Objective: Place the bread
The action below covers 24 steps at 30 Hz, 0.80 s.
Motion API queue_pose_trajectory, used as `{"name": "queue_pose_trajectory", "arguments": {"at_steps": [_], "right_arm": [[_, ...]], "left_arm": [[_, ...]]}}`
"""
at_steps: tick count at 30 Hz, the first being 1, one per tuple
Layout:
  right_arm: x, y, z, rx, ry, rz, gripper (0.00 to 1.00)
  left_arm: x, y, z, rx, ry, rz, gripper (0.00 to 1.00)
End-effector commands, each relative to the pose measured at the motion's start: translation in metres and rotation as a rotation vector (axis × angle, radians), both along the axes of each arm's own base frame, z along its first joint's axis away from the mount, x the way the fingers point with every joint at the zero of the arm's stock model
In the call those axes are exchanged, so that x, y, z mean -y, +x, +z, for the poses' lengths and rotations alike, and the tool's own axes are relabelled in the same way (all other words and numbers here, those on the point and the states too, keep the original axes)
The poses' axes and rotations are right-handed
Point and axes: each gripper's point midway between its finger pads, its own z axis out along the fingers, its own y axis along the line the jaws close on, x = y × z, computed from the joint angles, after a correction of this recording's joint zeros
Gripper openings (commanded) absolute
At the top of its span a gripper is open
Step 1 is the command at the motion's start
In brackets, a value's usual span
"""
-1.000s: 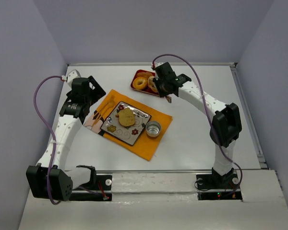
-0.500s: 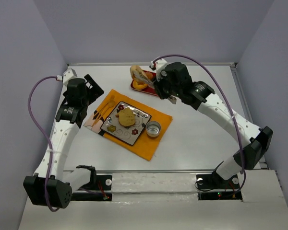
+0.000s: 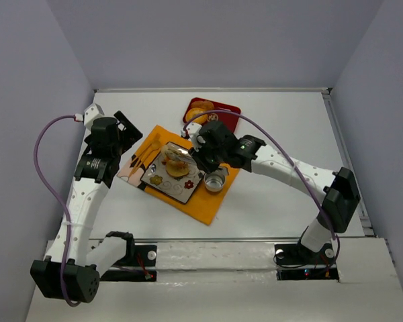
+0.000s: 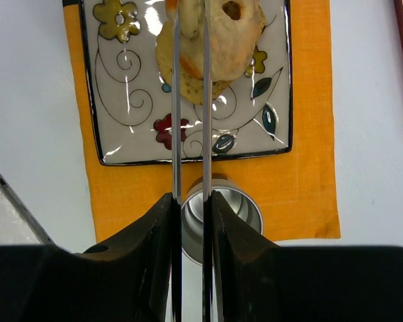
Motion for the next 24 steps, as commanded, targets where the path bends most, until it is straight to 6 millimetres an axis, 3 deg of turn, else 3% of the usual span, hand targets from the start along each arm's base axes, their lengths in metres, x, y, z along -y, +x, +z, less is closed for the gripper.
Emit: {"name": "queue_pose_trajectory", "arguments": {"at_steps": [1, 7, 15, 20, 24], "right_arm": [[-0.01, 0.009, 0.004, 0.053, 0.018, -0.058, 0.25], [-0.014, 0.004, 0.0, 0.063, 0.001, -0.047, 0.41], [-0.024, -0.012, 0.01, 0.034, 0.053, 0.03, 0.61], [-0.03, -0.015, 0.026, 0.041, 0.108, 0.05, 0.6], [-0.037, -0.016, 0.055, 0.063, 0.19, 0.056, 0.56]], "left_arm": [[-0.004, -0.005, 0.005, 0.019, 0.003, 0.014, 0.99], [-0.005, -0.006, 0.009, 0.024, 0.01, 0.013, 0.99], [-0.009, -0.008, 0.012, 0.028, 0.025, 0.033, 0.99], [-0.011, -0.008, 0.011, 0.026, 0.032, 0.038, 0.99], [-0.013, -0.009, 0.011, 0.025, 0.038, 0.047, 0.99]]}}
